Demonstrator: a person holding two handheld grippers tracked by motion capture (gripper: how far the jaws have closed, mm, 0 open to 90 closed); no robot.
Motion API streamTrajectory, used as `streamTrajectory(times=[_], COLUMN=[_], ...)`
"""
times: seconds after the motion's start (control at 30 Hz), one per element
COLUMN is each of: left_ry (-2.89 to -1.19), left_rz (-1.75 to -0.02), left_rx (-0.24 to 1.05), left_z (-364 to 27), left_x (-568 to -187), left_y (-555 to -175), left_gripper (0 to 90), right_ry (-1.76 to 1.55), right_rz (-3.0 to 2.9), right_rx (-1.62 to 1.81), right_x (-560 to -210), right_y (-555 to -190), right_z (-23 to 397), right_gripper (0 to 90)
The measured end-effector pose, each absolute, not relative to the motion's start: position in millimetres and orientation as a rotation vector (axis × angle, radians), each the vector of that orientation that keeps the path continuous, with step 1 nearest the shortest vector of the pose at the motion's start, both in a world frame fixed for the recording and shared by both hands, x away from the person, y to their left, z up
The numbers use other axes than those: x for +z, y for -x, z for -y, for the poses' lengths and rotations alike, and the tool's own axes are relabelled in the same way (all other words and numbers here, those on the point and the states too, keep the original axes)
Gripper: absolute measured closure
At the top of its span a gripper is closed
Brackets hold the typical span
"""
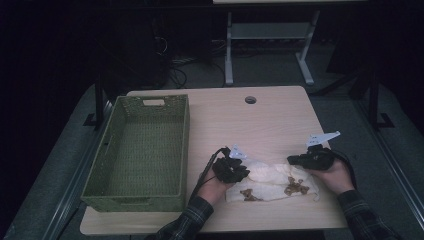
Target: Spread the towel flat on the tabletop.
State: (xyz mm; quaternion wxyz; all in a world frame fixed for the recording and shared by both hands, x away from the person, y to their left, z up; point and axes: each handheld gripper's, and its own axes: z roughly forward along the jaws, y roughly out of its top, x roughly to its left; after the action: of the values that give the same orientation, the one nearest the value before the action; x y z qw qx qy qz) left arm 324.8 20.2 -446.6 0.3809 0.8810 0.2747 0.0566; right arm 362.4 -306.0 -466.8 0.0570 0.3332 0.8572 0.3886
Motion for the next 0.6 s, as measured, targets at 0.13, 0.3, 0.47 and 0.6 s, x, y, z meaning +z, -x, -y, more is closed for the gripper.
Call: streamTrajectory(times=[0.13,0.3,0.47,0.6], left_ry=[-2.203,-2.195,-2.21,-2.245], left_rz=[-0.721,-0.741,-0.744,-0.717], left_rx=[0.176,0.198,0.193,0.186], left_z=[-28,-39,-41,-35], left_x=[-438,-435,-437,-442], left_y=[-323,-321,-319,-318], left_gripper=[63.8,58.7,57.9,56.8], right_ry=[-0.991,-1.014,-1.069,-1.102], right_rz=[-2.534,-2.437,-2.379,-2.323], right_rx=[1.194,1.211,1.2,1.152], right_x=[-458,-446,-445,-442], right_y=[-358,-352,-350,-349], right_z=[313,333,355,367], right_gripper=[87.4,87.9,88.0,88.2])
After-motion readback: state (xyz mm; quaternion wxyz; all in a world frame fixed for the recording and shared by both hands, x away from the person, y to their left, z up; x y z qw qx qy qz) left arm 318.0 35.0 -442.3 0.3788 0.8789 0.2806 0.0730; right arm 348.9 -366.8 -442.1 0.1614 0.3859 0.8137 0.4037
